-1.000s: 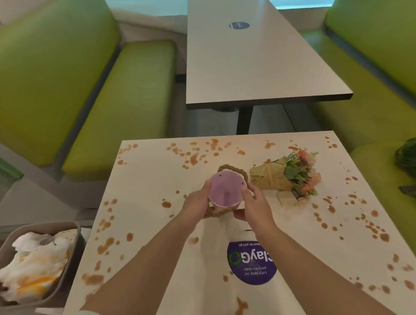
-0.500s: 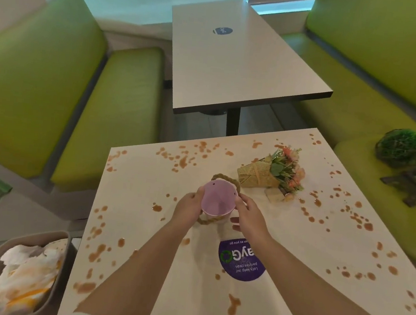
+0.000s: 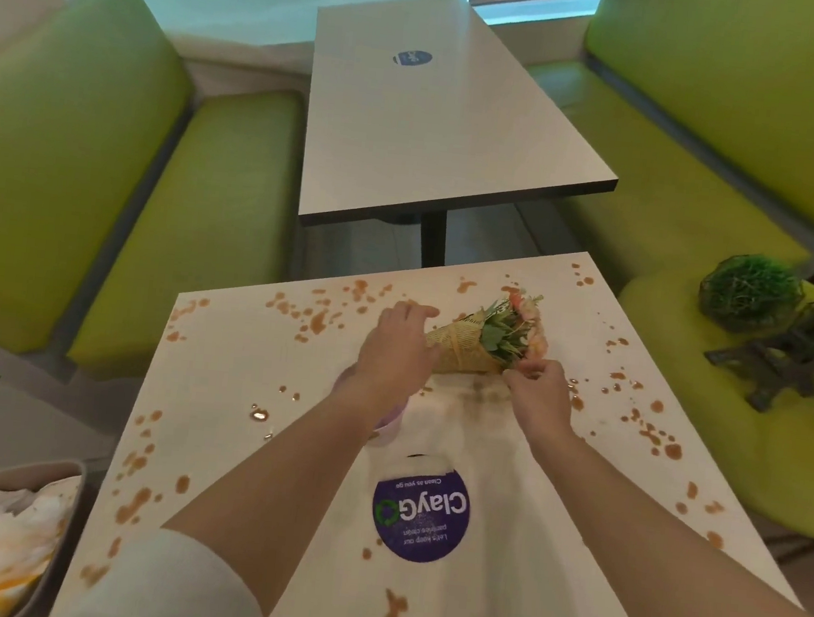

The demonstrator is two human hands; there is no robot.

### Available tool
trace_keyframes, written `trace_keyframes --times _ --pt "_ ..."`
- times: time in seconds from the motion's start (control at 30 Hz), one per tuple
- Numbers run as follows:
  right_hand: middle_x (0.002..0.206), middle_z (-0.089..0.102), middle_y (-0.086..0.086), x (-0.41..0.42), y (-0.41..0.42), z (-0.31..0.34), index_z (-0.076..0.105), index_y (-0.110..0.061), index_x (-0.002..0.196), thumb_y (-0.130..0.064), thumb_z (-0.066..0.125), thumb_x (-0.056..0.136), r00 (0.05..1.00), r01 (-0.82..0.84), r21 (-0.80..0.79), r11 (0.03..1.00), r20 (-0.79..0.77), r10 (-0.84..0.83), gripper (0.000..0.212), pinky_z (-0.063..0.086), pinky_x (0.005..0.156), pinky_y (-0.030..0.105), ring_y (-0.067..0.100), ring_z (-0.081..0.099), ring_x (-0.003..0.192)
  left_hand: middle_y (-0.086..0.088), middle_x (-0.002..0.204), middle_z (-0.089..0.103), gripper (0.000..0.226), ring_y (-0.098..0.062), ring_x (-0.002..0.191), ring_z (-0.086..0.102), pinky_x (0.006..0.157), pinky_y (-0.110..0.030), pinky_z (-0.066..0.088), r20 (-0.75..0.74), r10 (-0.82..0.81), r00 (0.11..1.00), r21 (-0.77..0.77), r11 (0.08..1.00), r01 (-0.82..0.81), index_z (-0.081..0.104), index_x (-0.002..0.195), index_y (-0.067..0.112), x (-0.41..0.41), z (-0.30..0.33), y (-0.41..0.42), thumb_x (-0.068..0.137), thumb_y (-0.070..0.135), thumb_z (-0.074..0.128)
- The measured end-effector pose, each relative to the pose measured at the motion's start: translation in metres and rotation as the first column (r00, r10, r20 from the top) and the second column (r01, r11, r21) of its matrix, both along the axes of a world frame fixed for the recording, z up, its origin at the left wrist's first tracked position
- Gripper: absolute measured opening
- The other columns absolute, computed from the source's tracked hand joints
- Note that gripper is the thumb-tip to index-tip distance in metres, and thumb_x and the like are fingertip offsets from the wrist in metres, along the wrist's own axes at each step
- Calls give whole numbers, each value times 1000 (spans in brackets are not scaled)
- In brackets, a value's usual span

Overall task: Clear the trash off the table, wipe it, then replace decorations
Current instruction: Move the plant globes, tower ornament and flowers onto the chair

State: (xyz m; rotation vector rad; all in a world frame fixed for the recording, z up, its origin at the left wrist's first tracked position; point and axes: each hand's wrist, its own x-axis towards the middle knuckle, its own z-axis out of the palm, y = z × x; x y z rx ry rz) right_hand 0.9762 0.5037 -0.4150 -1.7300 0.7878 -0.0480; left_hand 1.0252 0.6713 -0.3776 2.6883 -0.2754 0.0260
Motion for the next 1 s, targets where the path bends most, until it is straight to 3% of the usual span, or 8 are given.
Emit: trace_keyframes --times 0.1,0.2,0.33,0.5,0.67,0.8,0.9,1.0 --pt "113 46 1 3 -19 -1 47 -14 118 -17 67 89 999 30 -9 999 -20 -31 36 36 55 24 11 51 78 -3 146 35 66 -21 134 33 104 -40 42 -157 -140 978 15 989 144 32 148 23 9 -10 -28 90 27 63" --pt "122 41 4 9 -33 -10 43 -19 127 -24 75 81 999 -22 -65 998 -49 19 56 49 79 36 27 52 107 -7 155 25 84 -25 142 25 111 -42 35 -230 -128 965 85 985 151 20 153 17 17 -27 -49 85 27 68" --pt "128 46 9 17 -44 -24 46 -24 137 -30 75 77 969 -223 -182 958 -151 197 66 43 102 45 32 47 120 -5 157 23 95 -26 142 27 111 -41 34 -221 -66 973 220 969 115 11 154 19 27 -46 -59 82 29 72" --pt "117 57 4 24 -52 -34 55 -23 127 -37 73 81 969 -241 -152 959 -100 228 51 50 94 46 26 57 110 -2 135 48 76 -23 120 48 94 -35 45 -71 -15 997 293 955 35 29 142 22 34 -59 -70 81 42 71" --pt "111 60 1 24 -64 -39 57 -26 112 -33 68 86 975 -219 -88 972 -59 215 29 54 86 43 21 59 99 -1 124 51 73 -22 109 52 79 -33 47 -15 19 1000 398 917 -11 30 132 21 30 -59 -80 79 41 75" --pt "110 58 -1 20 -71 -32 55 -28 105 -39 65 89 991 -135 6 991 14 135 22 56 84 46 21 60 97 -1 123 52 72 -23 108 53 76 -35 47 -33 63 998 316 947 -49 31 132 21 25 -45 -86 78 44 74" --pt "102 55 1 11 -73 -21 53 -18 99 -34 63 93 989 0 94 996 146 -14 21 47 72 29 17 55 89 1 119 53 76 -23 107 55 79 -38 50 -109 134 985 117 986 -121 31 130 24 19 -27 -92 74 44 79" --pt "91 50 3 0 -70 -13 45 -18 88 -33 59 95 982 66 177 982 160 -95 22 40 68 28 19 48 79 7 114 56 78 -20 102 58 74 -35 46 -156 194 969 -71 976 -207 30 128 28 13 -11 -93 70 44 81"
